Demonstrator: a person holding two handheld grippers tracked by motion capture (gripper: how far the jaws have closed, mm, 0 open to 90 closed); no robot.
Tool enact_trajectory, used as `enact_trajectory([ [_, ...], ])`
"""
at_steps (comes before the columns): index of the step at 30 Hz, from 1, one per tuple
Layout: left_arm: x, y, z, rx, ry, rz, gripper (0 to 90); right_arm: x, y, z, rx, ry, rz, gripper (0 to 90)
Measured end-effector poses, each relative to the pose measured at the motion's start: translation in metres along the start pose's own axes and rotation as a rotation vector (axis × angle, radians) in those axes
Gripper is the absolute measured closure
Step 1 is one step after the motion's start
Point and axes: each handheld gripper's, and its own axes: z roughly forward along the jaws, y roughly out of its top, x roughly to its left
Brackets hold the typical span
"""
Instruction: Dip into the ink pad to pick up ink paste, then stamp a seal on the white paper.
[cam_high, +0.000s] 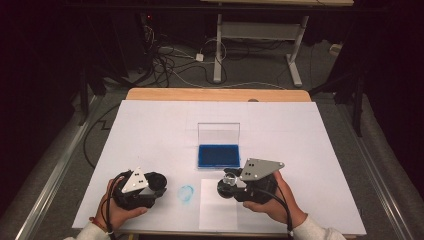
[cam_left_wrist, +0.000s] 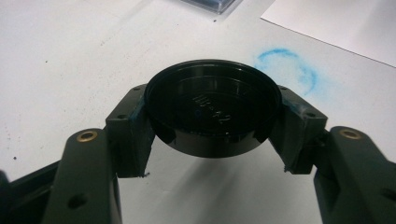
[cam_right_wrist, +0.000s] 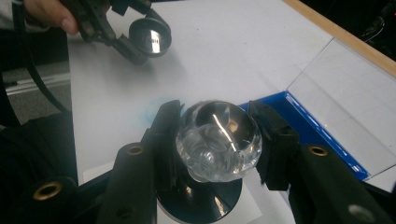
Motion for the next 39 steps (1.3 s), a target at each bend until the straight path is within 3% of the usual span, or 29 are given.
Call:
enact_trajectory([
  [10, 0.0, -0.002, -0.002, 0.0, 0.0, -0.003, 36.7, 0.002, -0.001, 0.004, -0.01, 0.013, 0.002, 57.1],
  [17, -0.001, -0.001, -0.002, 0.0, 0.002, -0.002, 36.7, 0.012, -0.002, 0.011, -0.002, 0.017, -0.015, 57.1],
  [23, -0.001, 0.001, 0.002, 0.008, -0.012, 0.004, 36.7, 0.014, -0.011, 0.02, 0.021, 0.03, 0.004, 57.1],
  [29, -0.001, -0.001, -0.002, 0.0, -0.001, 0.003, 36.7, 0.016, -0.017, 0.029, 0.04, 0.035, 0.019, 57.0],
  [39, -0.003, 0.0, -0.002, 0.0, 0.001, 0.012, 36.7, 0.022, -0.021, 0.037, 0.07, 0.037, -0.007, 57.1],
])
